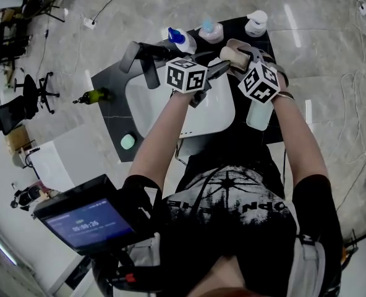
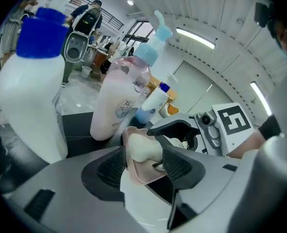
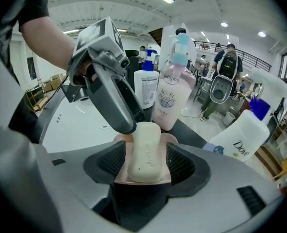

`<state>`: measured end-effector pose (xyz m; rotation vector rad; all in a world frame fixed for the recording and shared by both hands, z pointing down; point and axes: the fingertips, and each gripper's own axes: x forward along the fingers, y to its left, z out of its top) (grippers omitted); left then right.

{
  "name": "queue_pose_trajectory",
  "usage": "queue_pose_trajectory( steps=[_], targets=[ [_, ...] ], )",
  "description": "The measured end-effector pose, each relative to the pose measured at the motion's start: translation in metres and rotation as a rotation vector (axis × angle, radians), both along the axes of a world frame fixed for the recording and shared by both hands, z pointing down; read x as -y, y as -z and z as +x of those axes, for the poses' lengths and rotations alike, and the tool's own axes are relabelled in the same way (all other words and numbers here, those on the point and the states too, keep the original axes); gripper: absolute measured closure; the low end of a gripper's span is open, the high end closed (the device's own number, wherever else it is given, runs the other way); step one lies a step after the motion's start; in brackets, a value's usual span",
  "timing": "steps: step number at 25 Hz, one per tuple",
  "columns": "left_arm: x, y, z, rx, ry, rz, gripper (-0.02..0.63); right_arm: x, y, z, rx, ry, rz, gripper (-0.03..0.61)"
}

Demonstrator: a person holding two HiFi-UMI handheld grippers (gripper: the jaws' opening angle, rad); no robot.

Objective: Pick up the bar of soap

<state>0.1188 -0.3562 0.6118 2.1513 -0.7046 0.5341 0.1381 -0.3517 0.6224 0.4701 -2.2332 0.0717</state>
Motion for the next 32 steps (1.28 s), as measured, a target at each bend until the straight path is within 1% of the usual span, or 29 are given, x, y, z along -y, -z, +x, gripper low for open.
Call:
queue_pose_trajectory(
  steps=[3,7,8,10,14,18,24,27,32],
  targets=[
    [0.000,0.000,0.005,-0.007,-0.003,-0.018,0.382,0.000,-0.005,-0.003,-0.025,0.020,-0.013,0.322],
    [-0.001,-0.003,0.014,-0.015,-0.017,-0.053,0.382,0.003,-0.008,-0.001,-0.043,0.022,-0.016,0.322],
    [-0.001,-0.003,0.015,-0.015,-0.021,-0.058,0.382,0.003,-0.009,-0.001,-0.045,0.024,-0.019,0.322],
    [-0.001,-0.004,0.018,-0.013,-0.024,-0.065,0.383,0.003,-0.009,-0.001,-0.041,0.029,-0.028,0.342],
    [-0.002,-0.003,0.017,-0.031,-0.018,-0.077,0.383,0.001,-0.007,-0.005,-0.039,0.048,-0.030,0.347],
    [-0.002,0.000,0.023,-0.039,-0.032,-0.093,0.383,-0.002,-0.002,-0.004,-0.049,0.125,0.034,0.357],
    [0.004,0.003,0.030,-0.062,-0.025,-0.102,0.383,0.001,0.006,-0.002,-0.045,0.214,0.116,0.359],
    [0.004,0.003,0.031,-0.077,-0.016,-0.105,0.382,-0.001,0.010,-0.006,-0.029,0.232,0.141,0.360],
    [0.005,0.002,0.031,-0.070,-0.012,-0.093,0.386,-0.001,0.008,-0.006,-0.038,0.233,0.154,0.360]
  ],
)
